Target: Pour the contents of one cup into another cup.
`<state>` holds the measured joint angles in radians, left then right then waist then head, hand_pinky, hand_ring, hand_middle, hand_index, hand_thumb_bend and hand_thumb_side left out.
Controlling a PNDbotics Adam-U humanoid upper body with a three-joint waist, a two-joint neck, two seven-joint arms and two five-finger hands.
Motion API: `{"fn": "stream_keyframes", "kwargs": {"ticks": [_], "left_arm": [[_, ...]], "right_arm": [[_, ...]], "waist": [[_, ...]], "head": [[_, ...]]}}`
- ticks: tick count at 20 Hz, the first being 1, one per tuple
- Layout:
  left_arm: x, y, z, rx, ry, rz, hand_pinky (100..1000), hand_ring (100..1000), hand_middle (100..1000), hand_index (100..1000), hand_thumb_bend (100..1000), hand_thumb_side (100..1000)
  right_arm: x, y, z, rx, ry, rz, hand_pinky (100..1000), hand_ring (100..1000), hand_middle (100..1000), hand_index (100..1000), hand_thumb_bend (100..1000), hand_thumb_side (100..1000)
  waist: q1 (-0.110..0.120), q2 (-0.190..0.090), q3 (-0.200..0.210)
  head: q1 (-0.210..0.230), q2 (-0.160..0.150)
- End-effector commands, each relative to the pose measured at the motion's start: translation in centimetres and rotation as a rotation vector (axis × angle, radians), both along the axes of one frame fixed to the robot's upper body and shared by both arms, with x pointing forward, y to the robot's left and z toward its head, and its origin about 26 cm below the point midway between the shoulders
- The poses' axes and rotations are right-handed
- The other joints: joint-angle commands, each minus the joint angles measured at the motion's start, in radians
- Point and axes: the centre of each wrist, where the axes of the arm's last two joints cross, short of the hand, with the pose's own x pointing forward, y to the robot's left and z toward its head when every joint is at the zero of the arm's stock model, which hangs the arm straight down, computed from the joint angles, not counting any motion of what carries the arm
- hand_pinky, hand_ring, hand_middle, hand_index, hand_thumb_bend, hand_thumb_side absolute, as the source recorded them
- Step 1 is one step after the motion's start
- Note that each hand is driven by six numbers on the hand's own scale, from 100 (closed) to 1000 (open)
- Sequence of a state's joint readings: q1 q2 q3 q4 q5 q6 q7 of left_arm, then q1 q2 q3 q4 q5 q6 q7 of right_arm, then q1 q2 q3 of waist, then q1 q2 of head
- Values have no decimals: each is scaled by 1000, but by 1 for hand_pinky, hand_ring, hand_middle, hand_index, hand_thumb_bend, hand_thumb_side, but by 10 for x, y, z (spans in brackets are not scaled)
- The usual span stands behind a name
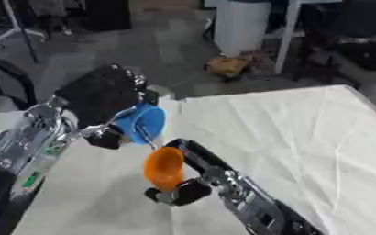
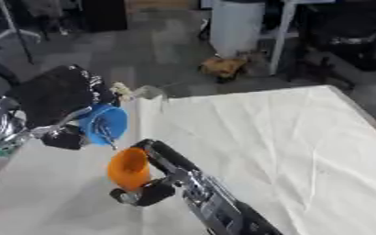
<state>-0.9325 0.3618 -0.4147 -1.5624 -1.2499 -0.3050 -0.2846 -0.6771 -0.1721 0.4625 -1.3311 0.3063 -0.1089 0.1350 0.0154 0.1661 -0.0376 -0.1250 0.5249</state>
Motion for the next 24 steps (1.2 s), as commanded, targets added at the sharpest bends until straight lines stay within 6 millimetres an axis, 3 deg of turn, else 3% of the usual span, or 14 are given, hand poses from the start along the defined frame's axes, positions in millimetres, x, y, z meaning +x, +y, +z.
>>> {"fn": "stream_keyframes", "kwargs": {"ticks": [1,24], "left_arm": [[0,3,11,29,-47,8,399,153,100,571,259,100],[2,-3,9,95,-146,23,405,137,100,557,253,100]], "right_arm": [[1,1,9,14,-17,6,800,684,395,490,398,156],[1,3,10,18,-18,11,803,685,395,490,370,159]], "waist": [[-2,-18,-1],[-2,-20,1]], "head": [[1,-12],[-1,-18]]}}
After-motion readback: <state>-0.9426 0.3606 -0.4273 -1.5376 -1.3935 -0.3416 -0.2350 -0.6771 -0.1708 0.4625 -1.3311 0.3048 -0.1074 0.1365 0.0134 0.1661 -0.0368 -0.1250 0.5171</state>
